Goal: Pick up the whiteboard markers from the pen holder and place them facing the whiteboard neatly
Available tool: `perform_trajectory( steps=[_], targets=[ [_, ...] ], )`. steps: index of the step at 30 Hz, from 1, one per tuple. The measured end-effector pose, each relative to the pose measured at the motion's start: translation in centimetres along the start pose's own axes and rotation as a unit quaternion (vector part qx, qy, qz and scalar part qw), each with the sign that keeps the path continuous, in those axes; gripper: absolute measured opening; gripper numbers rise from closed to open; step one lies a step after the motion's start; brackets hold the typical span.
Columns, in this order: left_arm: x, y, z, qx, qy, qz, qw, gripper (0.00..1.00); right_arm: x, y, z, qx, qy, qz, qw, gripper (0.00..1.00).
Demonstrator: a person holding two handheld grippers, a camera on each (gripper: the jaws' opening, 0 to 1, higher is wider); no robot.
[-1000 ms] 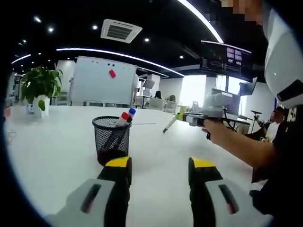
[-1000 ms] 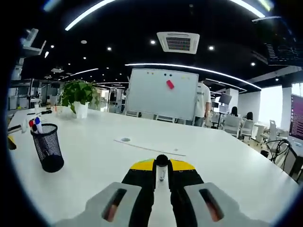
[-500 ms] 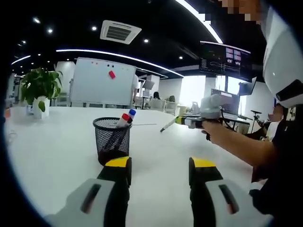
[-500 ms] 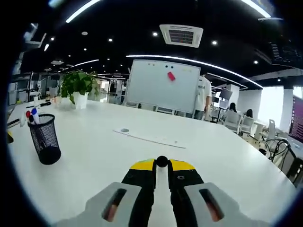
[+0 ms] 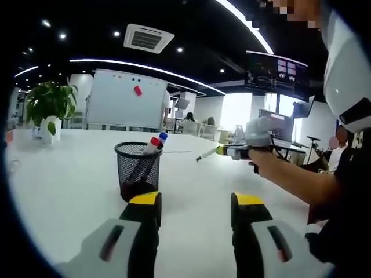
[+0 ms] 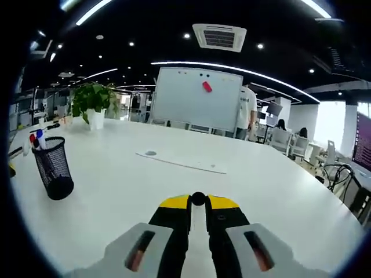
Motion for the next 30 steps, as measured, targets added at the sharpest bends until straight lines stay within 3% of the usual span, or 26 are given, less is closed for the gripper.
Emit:
perform_trajectory(
  steps=[4,30],
  targets=[
    [0.1,0.0,0.1,0.002,0.001,-0.002,1.0000,0.49,0.2,0.3,-0.6,-0.020,0.003,-0.008,0.9998,0.13],
    [0.0,-0.3,0.0,0.007,-0.005,-0.006,0.9999,0.49,-0.1,0.5,-2.3,-0.054,0.019,-0.019,0.9982,0.13]
  ],
)
Point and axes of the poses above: the point that each gripper's makers call its tool centre point, and the gripper's own axes: y roughly forward along the fingers, x roughly to its right, z roughly out of its top, the point moved 2 cm from there along -y, roughly backward along the fingers, and after that the axes turned 6 degrees about y, right-handed, at the moved point
